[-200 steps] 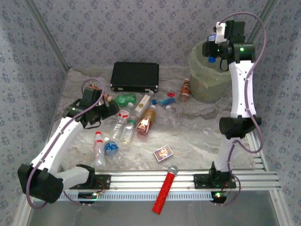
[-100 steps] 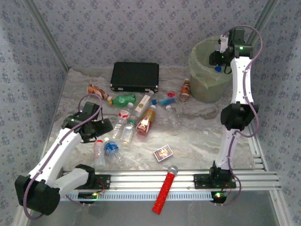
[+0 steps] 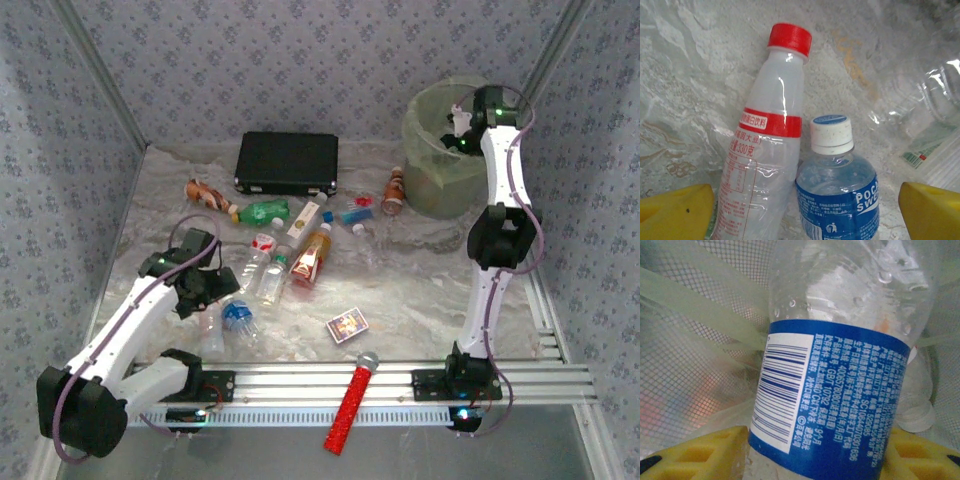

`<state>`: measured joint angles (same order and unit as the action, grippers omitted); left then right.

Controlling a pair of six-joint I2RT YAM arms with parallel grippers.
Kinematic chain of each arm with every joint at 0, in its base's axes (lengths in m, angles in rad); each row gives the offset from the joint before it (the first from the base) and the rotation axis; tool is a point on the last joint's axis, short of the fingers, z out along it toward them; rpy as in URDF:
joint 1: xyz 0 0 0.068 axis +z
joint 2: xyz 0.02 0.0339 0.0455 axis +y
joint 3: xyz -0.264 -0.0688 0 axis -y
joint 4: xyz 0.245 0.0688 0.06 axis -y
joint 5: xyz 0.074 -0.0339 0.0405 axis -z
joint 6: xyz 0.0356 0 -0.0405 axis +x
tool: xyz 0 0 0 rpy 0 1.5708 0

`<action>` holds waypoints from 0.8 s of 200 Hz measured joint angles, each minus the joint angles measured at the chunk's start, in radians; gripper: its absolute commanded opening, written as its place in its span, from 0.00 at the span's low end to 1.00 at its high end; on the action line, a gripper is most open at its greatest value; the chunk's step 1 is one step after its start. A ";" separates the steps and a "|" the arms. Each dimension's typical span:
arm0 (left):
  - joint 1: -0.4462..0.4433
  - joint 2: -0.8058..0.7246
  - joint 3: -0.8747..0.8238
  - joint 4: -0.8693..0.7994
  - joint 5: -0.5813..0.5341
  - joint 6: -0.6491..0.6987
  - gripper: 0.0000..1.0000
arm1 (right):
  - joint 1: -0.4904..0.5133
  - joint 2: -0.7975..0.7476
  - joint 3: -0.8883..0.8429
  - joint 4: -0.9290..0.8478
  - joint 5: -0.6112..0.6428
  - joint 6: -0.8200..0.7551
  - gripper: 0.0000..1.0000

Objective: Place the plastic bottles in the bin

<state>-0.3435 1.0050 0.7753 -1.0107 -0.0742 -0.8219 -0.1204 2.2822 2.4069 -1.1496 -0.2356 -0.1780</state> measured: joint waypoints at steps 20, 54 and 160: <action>-0.013 -0.003 -0.014 0.008 0.014 -0.018 0.94 | -0.002 0.005 -0.007 0.000 -0.011 -0.004 0.73; -0.040 -0.003 -0.032 0.019 0.034 -0.038 0.94 | -0.002 0.005 -0.007 0.001 -0.023 -0.006 0.83; -0.097 -0.003 -0.049 0.018 0.075 -0.089 0.92 | -0.021 -0.036 0.100 -0.040 -0.026 0.053 0.94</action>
<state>-0.4404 1.0019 0.7265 -0.9932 0.0010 -0.9108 -0.1417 2.2459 2.5065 -1.1896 -0.2619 -0.1249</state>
